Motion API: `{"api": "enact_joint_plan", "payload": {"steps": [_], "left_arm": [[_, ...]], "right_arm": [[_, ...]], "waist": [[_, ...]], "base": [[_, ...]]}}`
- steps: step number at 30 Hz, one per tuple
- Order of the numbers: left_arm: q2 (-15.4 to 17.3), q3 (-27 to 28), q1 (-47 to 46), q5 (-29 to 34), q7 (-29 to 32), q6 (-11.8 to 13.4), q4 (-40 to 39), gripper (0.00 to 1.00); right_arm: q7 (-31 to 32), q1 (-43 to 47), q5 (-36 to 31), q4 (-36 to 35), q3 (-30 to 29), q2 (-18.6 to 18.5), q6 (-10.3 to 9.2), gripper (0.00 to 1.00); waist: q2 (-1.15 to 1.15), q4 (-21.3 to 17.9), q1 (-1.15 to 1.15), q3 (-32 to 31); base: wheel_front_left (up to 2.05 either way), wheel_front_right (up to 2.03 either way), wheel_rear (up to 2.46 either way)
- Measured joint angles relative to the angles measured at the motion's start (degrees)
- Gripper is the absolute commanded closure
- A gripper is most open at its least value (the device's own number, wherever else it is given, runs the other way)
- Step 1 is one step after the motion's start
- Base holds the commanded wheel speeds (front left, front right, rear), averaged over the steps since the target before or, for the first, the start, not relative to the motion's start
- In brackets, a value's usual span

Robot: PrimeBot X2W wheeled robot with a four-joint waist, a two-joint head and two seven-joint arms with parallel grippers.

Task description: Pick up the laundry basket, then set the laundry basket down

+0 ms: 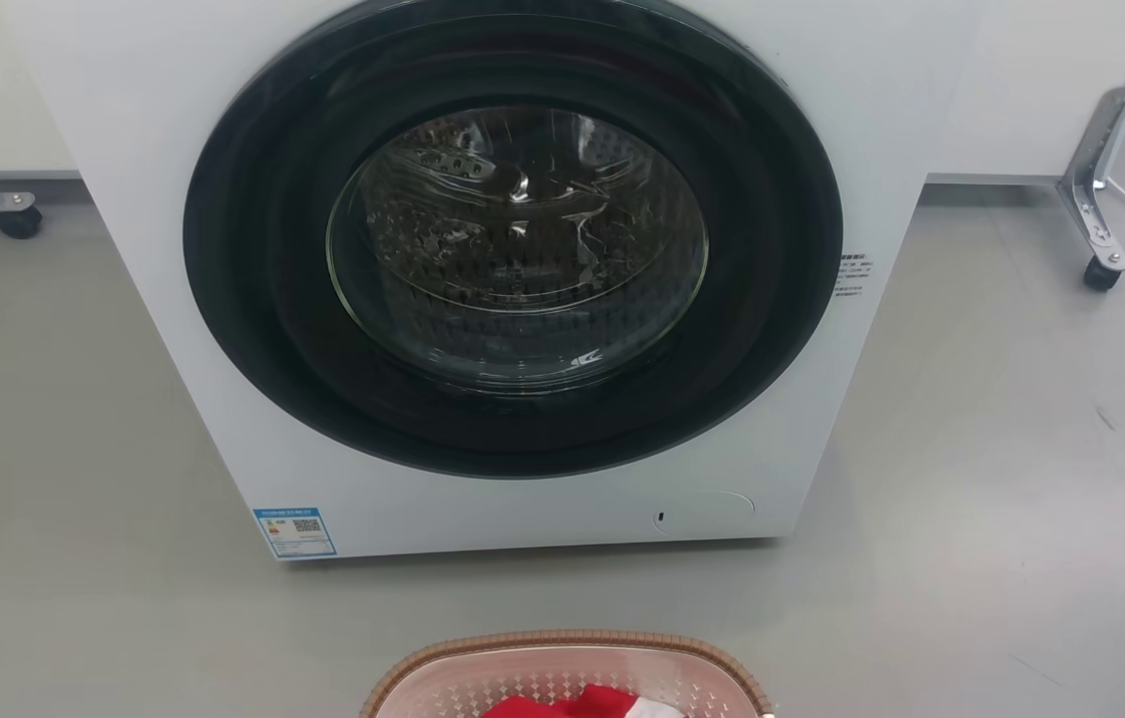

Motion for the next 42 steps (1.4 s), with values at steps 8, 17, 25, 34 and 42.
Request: {"api": "enact_joint_plan", "payload": {"steps": [8,17,25,34,42], "left_arm": [[0.0,-0.3,-0.1,-0.5,0.0,0.0,0.2,1.0],[0.0,-0.5,-0.3,-0.5,-0.3,0.0,0.5,1.0],[-0.1,-0.4,-2.9,-0.5,-1.1,0.0,0.6,1.0],[0.1,0.2,-8.6,-0.5,-2.0,0.6,0.0,1.0],[0.0,0.9,-12.9,-0.5,-3.6,1.1,-0.7,1.0]], "right_arm": [[-0.2,-0.7,1.5,0.1,0.9,0.0,0.0,1.0],[-0.7,-0.9,2.3,0.4,1.8,0.0,0.01,1.0],[-1.7,-3.8,2.5,1.0,2.3,0.1,0.01,1.0],[-2.7,-10.5,2.1,2.2,2.4,0.1,0.02,1.0],[-3.8,-16.6,1.4,2.9,2.2,0.1,0.02,1.0]], "waist": [[0.0,-0.1,0.0,0.1],[0.0,-0.2,0.0,0.7],[0.0,-0.4,0.0,3.1],[0.0,-0.4,0.0,8.0],[0.0,-0.4,0.01,14.3]], "base": [[0.0,0.0,0.0],[0.0,0.0,0.0],[0.0,0.0,0.0],[0.0,0.0,0.0],[0.0,0.0,0.0]]}}
